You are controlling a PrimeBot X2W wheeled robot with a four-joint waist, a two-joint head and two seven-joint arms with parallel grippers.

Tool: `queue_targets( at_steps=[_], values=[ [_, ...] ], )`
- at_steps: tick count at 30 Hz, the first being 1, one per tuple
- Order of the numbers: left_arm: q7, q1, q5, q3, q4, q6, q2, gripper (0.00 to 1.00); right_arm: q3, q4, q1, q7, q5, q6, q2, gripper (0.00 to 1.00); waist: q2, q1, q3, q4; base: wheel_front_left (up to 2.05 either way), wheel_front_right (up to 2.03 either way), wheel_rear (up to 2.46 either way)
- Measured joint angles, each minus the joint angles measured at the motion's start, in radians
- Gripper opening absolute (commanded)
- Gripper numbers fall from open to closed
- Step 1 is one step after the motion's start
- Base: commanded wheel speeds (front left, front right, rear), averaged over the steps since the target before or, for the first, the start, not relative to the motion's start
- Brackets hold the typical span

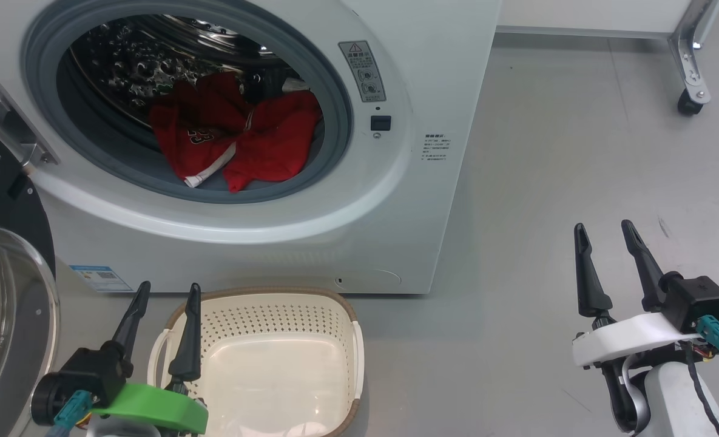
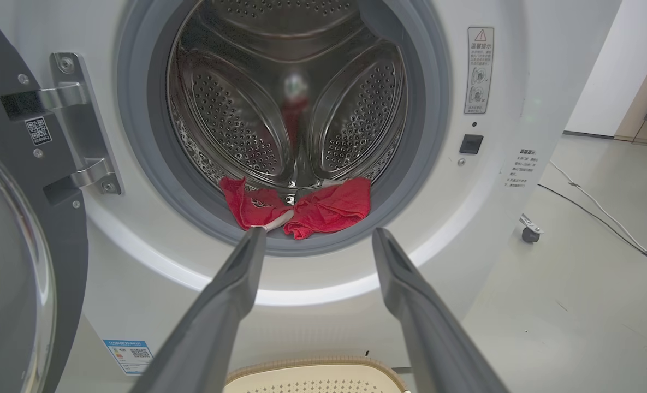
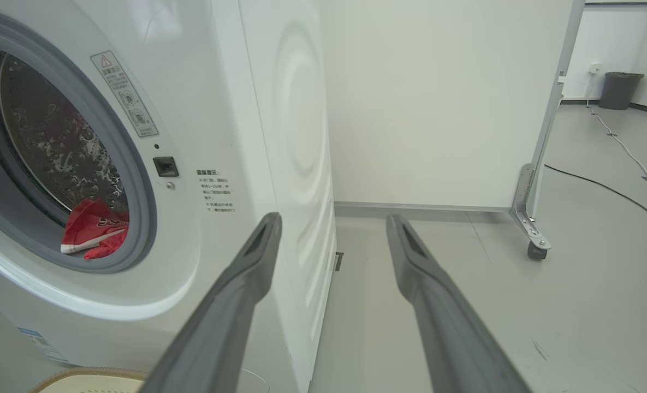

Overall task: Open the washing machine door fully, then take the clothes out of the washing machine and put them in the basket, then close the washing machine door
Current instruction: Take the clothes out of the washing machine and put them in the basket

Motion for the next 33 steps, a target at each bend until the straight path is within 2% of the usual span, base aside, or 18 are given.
queue_targets(
  at_steps=[33],
  values=[
    [0.0,-0.001,0.007,0.001,0.009,-0.001,0.0,1.0,-0.001,0.001,-0.001,0.0,0.0,0.001,0.0,1.0,0.0,0.0,0.004,0.001,0.0,0.0,0.0]
  ],
)
